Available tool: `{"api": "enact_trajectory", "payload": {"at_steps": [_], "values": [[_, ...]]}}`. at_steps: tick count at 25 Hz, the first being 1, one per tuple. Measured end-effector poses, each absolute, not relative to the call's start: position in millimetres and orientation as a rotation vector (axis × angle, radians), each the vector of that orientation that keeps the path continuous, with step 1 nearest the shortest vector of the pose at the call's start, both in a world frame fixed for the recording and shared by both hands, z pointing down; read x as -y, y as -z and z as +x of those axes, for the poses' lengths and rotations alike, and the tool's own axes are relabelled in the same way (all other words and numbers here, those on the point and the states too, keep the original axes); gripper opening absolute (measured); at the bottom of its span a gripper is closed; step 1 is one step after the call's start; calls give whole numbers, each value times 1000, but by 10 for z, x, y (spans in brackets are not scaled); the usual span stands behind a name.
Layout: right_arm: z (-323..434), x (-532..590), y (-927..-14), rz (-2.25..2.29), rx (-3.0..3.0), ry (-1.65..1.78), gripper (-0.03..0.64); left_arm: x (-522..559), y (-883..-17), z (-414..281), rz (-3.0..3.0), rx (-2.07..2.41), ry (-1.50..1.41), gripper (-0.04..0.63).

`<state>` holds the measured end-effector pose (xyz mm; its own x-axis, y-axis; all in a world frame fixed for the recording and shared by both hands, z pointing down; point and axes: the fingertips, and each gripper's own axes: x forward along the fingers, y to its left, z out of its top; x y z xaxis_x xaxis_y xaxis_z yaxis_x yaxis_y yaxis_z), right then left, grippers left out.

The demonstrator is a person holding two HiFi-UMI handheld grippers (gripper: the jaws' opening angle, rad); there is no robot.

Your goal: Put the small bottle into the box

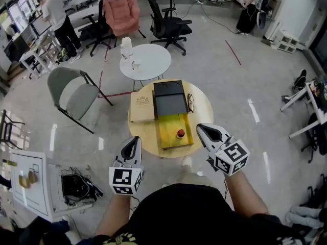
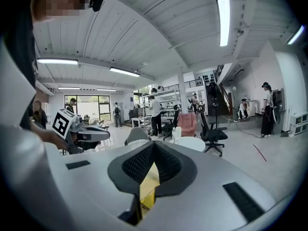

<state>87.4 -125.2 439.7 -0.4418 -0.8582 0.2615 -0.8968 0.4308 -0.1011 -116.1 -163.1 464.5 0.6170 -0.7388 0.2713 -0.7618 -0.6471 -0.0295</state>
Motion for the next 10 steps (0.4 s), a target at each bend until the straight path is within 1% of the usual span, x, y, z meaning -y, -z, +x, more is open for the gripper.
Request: {"api": "enact_trajectory", "payload": {"at_steps": [10], "values": [[730, 1050, -4311, 1576, 2549, -394, 12, 1412, -4682, -1169, 2771, 1231, -397, 15]]}}
